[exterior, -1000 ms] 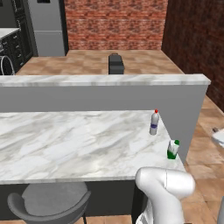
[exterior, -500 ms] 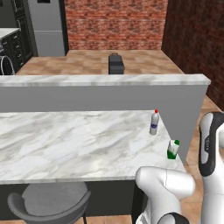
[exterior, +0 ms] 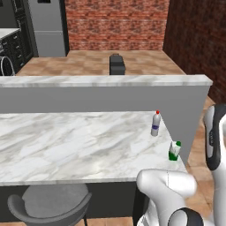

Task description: Move the drinks to the dining counter.

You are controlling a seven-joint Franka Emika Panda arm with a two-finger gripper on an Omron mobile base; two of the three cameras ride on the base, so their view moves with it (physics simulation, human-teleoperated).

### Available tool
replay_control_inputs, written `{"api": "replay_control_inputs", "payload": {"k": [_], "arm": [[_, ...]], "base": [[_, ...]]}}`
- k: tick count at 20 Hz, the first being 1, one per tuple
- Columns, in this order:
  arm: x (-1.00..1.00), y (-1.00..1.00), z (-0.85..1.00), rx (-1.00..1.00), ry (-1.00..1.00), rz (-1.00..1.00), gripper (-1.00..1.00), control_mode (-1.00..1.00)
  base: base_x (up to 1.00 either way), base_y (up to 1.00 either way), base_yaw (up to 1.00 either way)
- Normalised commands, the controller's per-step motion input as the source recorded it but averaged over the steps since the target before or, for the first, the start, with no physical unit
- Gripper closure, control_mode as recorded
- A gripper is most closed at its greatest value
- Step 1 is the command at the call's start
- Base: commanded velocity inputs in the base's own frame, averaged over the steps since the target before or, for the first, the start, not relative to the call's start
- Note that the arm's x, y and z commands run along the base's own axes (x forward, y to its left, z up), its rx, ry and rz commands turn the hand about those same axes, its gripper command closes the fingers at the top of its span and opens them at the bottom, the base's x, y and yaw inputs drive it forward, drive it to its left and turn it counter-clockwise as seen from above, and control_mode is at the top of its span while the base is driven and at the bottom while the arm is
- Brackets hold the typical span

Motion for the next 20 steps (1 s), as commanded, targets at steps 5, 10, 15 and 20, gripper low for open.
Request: {"api": "replay_control_inputs", "payload": {"k": [5,10,15,20], "arm": [[-0.27,0.08,0.00,0.06,0.27,-0.13,-1.00,-1.00],[-0.05,0.13,0.00,0.00,0.14,-0.20,-1.00,-1.00],[-0.10,0.02,0.00,0.00,0.02,-0.12,-1.00,-1.00],[-0.16,0.12,-0.06,0.05,-0.02,-0.03,-1.00,-1.00]], "base": [[0.00,0.00,0.00],[0.00,0.00,0.00],[0.00,0.00,0.00],[0.00,0.00,0.00]]}}
